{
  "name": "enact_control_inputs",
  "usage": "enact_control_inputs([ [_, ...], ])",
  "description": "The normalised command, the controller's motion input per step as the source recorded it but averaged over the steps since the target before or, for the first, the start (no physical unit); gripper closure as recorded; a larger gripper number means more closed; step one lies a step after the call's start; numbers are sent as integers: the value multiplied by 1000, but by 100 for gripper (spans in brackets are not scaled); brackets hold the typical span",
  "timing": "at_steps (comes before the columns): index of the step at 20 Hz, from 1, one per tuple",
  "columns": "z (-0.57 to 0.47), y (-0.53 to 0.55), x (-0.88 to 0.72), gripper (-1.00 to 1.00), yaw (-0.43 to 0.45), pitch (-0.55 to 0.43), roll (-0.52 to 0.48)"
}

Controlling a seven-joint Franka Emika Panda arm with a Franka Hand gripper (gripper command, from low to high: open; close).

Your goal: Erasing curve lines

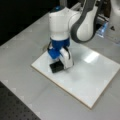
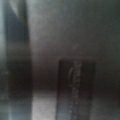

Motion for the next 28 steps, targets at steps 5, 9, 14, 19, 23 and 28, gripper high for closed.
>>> enact_control_inputs([
  [5,-533,82,398,100,-56,45,202],
  [9,-538,35,448,100,-58,46,194],
  [14,-500,-36,424,100,-67,75,174],
  [19,-290,-169,259,100,-46,180,110],
  [23,5,-386,90,100,24,292,26],
  [28,106,-460,117,100,143,277,-10],
])
